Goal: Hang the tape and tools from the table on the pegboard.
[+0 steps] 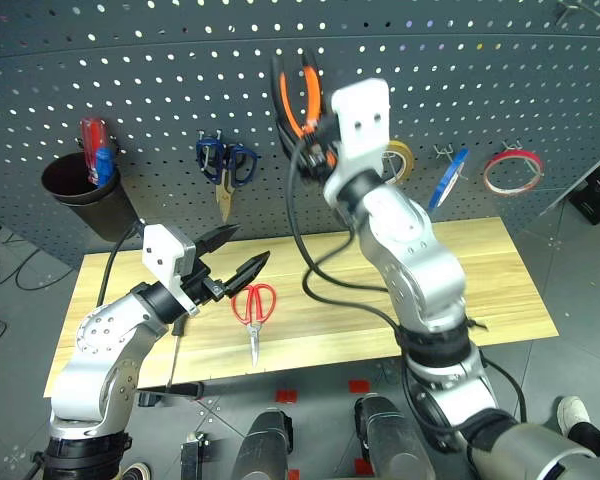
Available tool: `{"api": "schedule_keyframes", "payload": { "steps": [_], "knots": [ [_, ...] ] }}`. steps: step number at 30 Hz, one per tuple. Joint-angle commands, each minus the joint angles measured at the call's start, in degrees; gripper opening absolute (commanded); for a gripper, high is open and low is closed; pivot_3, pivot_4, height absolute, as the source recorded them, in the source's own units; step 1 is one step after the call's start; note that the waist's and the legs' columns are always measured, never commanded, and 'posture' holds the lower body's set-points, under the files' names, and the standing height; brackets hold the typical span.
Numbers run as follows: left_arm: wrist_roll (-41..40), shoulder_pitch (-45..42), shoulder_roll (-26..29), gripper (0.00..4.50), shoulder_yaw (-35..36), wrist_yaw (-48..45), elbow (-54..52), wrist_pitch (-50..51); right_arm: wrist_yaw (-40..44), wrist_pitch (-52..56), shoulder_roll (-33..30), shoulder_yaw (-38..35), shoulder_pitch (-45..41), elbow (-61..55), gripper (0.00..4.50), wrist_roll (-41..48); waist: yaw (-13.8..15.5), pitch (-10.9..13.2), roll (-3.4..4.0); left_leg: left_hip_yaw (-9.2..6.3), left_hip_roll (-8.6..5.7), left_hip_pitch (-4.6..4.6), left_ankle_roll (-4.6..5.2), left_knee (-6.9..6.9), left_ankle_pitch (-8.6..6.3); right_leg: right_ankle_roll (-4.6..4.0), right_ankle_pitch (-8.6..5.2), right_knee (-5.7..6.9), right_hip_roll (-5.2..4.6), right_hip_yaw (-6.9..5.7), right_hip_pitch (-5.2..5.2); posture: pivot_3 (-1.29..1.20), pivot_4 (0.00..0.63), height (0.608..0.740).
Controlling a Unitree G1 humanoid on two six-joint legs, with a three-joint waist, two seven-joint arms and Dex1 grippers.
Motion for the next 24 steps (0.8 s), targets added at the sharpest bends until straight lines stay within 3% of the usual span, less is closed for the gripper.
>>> {"api": "schedule_keyframes", "payload": {
  "steps": [1,13,24],
  "knots": [
    [-0.6,0.2,0.4,3.80,1.1,1.9,-4.2,0.5,-0.8,-11.6,1.1,-2.9,-6.6,9.5,2.83,-0.1,0.3,0.0,0.00,-0.03,-0.01,0.00,0.00,0.02,0.00,0.00,0.00,0.01,0.00,-0.03,0.02,0.06,0.246,0.740],
    [0.2,-3.1,-0.5,3.80,-1.6,5.3,-5.8,1.8,-1.8,-40.1,-3.3,-4.5,-17.3,37.1,2.83,-5.3,1.5,0.0,0.02,0.01,-0.05,-0.01,-0.05,0.02,0.03,-0.02,0.01,0.03,-0.01,-0.02,0.01,0.10,0.253,0.740],
    [0.8,-5.7,-1.5,3.80,-3.6,6.2,-4.3,1.2,-2.8,-49.4,-4.7,-1.3,-8.0,39.0,2.83,-11.1,1.8,0.0,0.01,0.02,-0.04,-0.01,-0.11,-0.01,0.07,-0.02,0.01,0.02,0.00,-0.01,0.01,0.09,0.255,0.740]
  ]
}}
